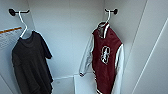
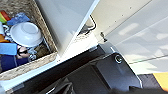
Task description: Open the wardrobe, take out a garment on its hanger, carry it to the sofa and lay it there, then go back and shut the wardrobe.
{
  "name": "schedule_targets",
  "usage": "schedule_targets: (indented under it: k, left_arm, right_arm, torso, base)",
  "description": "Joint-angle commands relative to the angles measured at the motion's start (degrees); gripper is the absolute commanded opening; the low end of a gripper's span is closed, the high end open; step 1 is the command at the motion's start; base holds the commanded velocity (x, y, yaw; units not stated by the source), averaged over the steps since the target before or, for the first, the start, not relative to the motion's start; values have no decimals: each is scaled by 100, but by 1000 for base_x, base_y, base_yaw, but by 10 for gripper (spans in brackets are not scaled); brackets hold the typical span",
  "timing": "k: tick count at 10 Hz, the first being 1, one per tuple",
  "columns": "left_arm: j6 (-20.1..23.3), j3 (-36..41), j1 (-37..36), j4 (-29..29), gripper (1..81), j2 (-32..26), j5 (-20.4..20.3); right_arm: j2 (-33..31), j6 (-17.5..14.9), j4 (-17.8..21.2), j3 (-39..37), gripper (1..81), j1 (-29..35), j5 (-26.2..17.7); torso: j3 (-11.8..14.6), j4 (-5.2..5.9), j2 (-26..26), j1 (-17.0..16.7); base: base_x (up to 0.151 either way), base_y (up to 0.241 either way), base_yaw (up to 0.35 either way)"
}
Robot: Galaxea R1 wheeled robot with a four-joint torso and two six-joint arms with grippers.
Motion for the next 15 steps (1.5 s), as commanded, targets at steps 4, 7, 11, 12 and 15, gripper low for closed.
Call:
schedule_targets:
  k: [4, 7, 11, 12, 15]
  left_arm:
    - [-559, 886, -1911, -59, 811, -683, 1094]
    - [-938, 1837, -2623, -41, 811, -1273, 1322]
    - [-1332, 1794, -3502, -41, 811, -1107, 1849]
    - [-1421, 1820, -3800, -41, 811, -1037, 2060]
    - [-1746, 1768, -4451, -32, 811, -764, 2368]
  right_arm:
    - [19, 4, -37, -8, 811, 219, -312]
    - [19, 4, -37, 1, 811, 228, -312]
    - [19, 4, -37, -8, 811, 236, -312]
    - [19, 4, -37, -8, 811, 228, -312]
    - [19, 4, -37, -8, 811, 236, -312]
  torso:
    - [-2, 0, 2, 3]
    - [-2, 0, 5, 3]
    - [-5, 0, 2, 3]
    - [-5, 0, 2, 3]
    - [-9, -2, 9, 10]
  base:
    - [0, 0, 0]
    - [0, 0, 0]
    - [0, 0, 0]
    - [0, 0, 0]
    - [0, 0, 0]
